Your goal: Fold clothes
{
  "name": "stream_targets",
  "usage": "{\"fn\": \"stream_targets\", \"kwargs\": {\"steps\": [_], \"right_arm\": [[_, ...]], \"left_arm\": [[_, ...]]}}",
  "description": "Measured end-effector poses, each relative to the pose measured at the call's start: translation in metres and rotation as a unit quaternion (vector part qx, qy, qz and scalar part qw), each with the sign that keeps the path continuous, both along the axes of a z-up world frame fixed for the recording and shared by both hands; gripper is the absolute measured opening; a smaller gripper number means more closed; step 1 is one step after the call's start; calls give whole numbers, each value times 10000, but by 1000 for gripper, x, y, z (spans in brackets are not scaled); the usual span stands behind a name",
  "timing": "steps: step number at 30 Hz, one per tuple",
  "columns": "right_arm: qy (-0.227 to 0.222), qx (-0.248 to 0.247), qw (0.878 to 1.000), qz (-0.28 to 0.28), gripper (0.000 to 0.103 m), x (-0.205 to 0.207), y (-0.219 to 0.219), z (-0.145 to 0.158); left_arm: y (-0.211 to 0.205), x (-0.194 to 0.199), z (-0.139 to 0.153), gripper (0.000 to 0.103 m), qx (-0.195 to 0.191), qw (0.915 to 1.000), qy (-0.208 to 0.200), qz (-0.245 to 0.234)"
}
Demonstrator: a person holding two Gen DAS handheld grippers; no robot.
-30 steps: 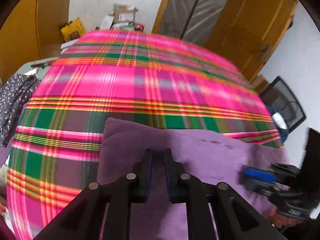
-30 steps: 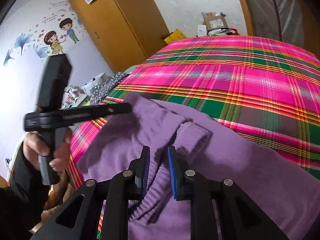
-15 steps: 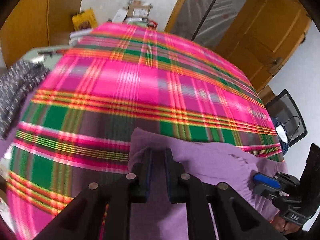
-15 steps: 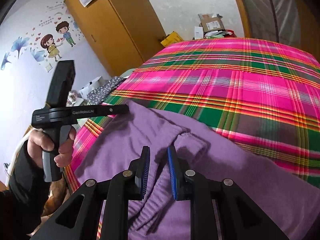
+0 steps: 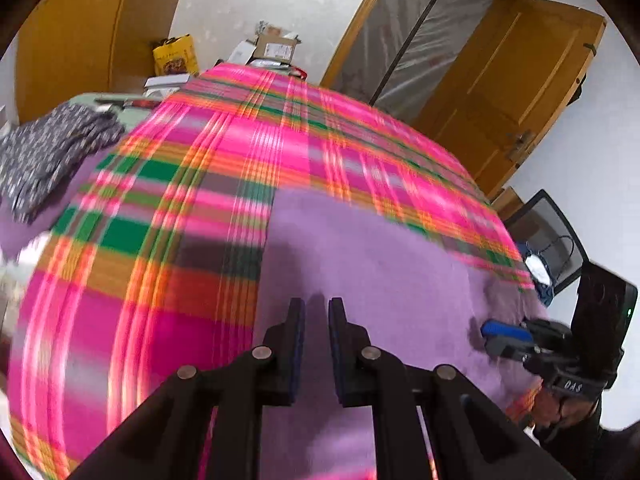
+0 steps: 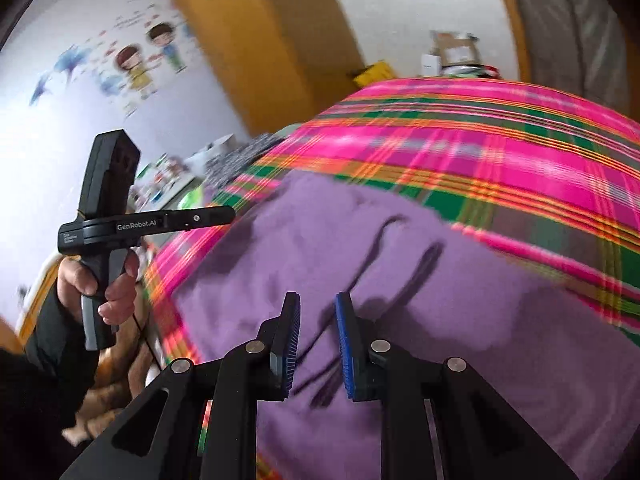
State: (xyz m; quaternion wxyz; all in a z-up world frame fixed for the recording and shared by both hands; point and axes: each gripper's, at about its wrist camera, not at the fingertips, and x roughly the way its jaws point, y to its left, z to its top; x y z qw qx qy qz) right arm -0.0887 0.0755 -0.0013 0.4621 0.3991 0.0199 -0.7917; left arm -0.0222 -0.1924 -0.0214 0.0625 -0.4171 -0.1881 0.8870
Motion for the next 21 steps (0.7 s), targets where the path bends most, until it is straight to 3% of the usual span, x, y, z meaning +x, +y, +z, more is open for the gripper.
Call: {"fn": "stream_targets", "kwargs": {"steps": [4,10,15,21], "right_arm": [[289,268,9990,231,20,18,-5,-10],[415,162,9986,277,20,26,-1,-2],[262,213,9989,330,20,22,-5,-12],[260,141,9992,281,20,24,3,-7]], "left_arm": [[5,30,-9,12,-13,9999,110,36],[9,55,-13,12,-230,9995,226,35],[6,62,-23,12,-137,9987,489,19],[7,64,-15,12,-210,9990,404,20]]}}
